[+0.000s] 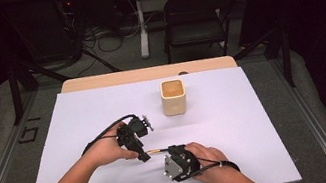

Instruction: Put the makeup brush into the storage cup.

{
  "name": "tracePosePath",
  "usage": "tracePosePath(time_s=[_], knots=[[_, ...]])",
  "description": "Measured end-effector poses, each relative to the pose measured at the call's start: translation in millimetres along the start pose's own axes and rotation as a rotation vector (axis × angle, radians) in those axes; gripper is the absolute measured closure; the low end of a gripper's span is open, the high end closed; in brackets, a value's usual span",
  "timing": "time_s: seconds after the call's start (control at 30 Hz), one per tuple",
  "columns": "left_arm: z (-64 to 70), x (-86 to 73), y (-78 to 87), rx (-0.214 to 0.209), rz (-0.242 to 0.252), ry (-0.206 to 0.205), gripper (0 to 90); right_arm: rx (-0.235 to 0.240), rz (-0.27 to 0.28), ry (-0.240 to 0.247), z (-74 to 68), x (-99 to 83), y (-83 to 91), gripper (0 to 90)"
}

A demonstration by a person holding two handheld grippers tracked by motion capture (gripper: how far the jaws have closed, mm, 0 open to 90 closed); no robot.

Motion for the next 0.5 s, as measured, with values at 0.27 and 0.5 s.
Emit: tracePosePath(time_s=[0.27, 0.5], knots=[[-3.0, -3.1, 2.7, -0.011, 0.047, 0.050, 43.5, 0.038, 0.034, -0.208, 14.1, -2.6, 5.8, 83.9], [-4.2, -3.9, 1.1, -0.011, 0.100, 0.072, 46.9, 0.056, 0.054, -0.341, 23.5, -6.0, 6.2, 83.9]])
Point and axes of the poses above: each handheld gripper's, and its own axes: y roughly backward along the jaws, x roughly out of its top, z roughly to its right, the point moved 9 cm from there along -y, roughly forward along the jaws, and after that the axes turned 8 degrees about z, right-handed, at the moved point
